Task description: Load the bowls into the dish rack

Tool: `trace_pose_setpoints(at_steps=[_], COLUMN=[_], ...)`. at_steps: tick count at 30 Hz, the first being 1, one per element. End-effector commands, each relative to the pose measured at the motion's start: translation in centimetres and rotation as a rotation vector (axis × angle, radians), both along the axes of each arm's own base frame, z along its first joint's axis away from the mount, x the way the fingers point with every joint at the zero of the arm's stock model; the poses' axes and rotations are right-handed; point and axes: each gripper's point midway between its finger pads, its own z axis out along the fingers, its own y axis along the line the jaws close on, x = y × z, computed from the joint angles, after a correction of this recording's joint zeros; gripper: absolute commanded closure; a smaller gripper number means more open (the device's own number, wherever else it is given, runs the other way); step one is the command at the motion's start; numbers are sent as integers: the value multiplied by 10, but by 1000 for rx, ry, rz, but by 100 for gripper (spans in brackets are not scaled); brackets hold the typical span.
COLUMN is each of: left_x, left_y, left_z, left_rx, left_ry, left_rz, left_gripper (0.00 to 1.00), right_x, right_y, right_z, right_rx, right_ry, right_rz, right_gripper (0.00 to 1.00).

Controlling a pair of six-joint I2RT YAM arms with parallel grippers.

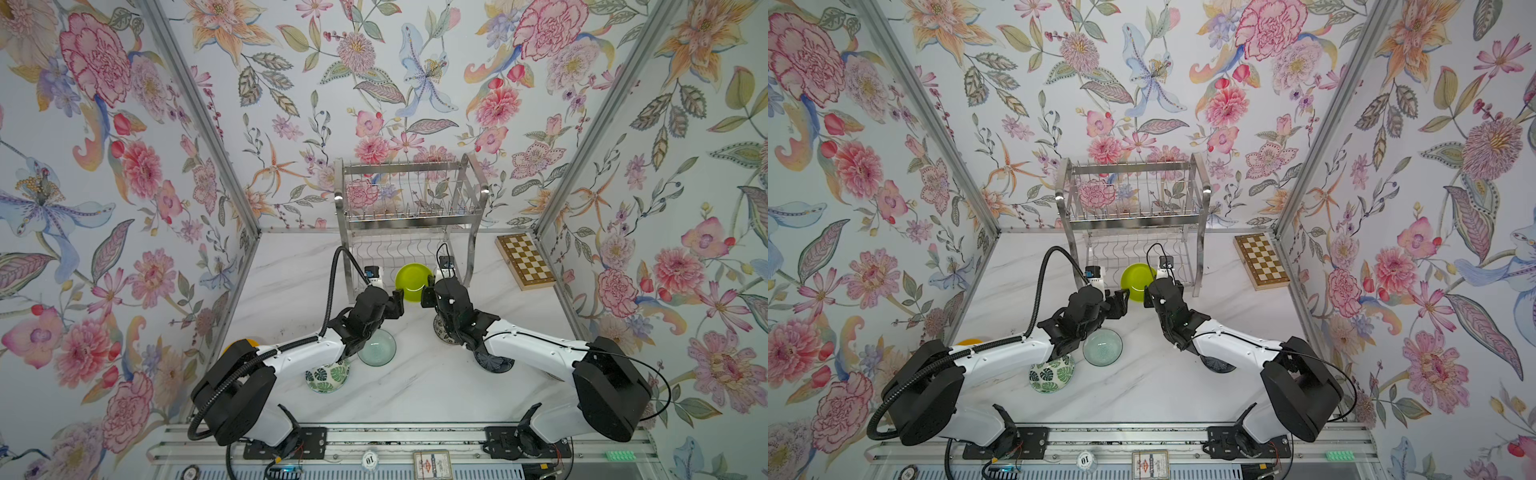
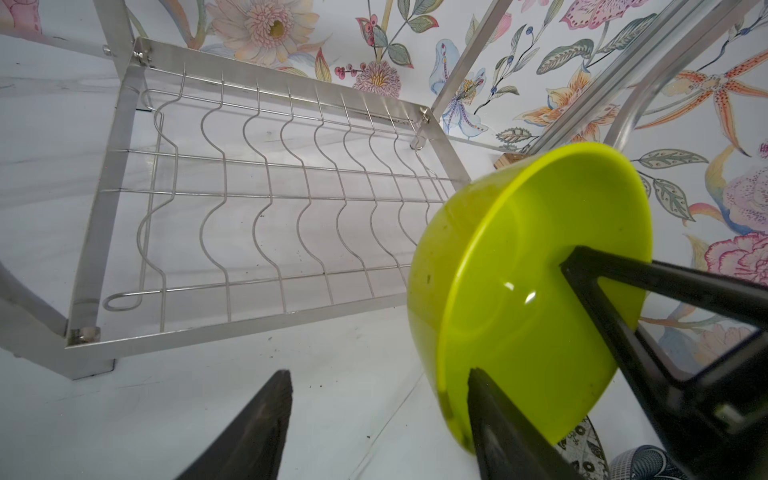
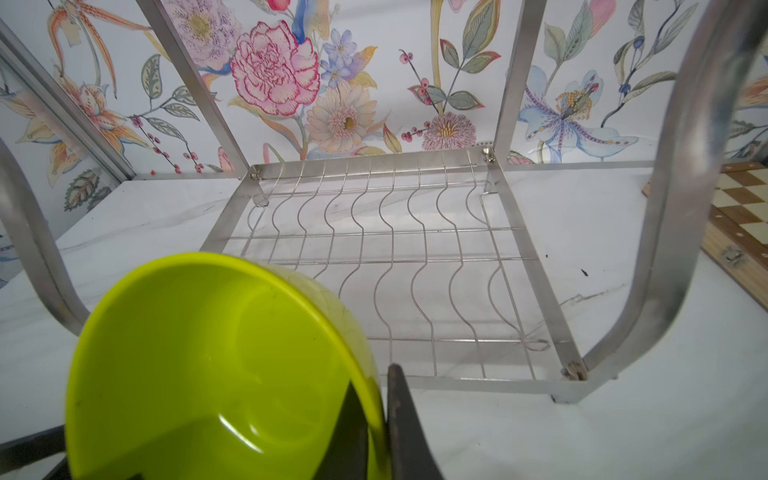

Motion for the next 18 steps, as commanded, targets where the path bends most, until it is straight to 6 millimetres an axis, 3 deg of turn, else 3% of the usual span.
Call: trace_pose_setpoints(at_steps=[1, 10, 18], left_x=[8, 12, 15], left_y=[-3, -13, -20], left_z=[11, 14, 27], left_rx=[-19, -44, -76], left_ry=[-22, -23, -58], left_rz=[34, 19, -4], left_gripper=[38, 51, 75], right_x=[-1, -5, -9], right_y=[6, 12, 12], right_z=[26, 39, 38], right_rx=[64, 76, 105], right_ry=[-96, -154, -178], right_rz=[-20, -12, -16], right_gripper=[100, 100, 100])
